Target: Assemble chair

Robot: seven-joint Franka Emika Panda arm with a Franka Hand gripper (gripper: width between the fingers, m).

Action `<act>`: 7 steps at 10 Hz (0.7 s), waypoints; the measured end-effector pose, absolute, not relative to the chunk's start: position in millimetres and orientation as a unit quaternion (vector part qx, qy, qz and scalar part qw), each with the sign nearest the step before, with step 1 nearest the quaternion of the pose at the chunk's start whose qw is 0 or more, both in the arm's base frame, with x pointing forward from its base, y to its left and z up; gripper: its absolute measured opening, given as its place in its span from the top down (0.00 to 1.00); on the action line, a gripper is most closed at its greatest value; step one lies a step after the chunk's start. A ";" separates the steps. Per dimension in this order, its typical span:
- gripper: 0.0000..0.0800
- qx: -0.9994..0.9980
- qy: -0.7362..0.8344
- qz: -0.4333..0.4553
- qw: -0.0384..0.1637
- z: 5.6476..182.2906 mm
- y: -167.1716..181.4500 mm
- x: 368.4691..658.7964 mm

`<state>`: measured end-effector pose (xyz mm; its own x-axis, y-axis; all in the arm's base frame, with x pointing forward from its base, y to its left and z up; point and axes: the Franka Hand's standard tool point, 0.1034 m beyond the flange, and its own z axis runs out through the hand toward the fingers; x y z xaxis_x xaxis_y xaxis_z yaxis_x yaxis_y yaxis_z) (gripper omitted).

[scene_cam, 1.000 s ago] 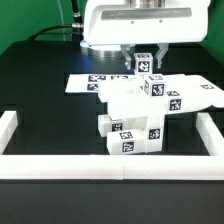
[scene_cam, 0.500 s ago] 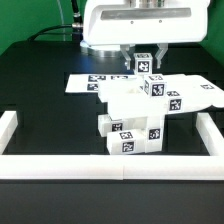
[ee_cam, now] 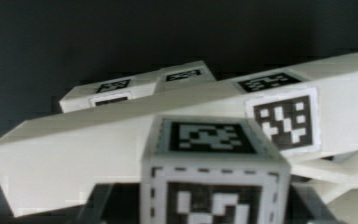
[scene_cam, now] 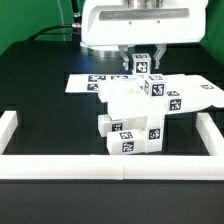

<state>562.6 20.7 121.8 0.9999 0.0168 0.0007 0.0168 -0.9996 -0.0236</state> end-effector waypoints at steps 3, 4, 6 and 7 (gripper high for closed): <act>0.64 -1.000 -0.010 -0.003 0.009 116.6 18.9 562.6; 0.64 -1.000 -0.010 -0.005 0.008 115.3 18.6 563.4; 0.64 -1.000 -0.011 -0.010 0.007 115.5 19.0 565.4; 0.64 -1.000 -0.011 -0.011 0.007 115.5 19.0 565.7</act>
Offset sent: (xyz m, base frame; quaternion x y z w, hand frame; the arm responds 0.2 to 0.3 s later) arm 0.0004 -0.0006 -0.0078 0.0098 0.0153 -0.0131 0.9997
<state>565.7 19.0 115.5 0.9995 0.0220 0.0217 0.0224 -0.9996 -0.0143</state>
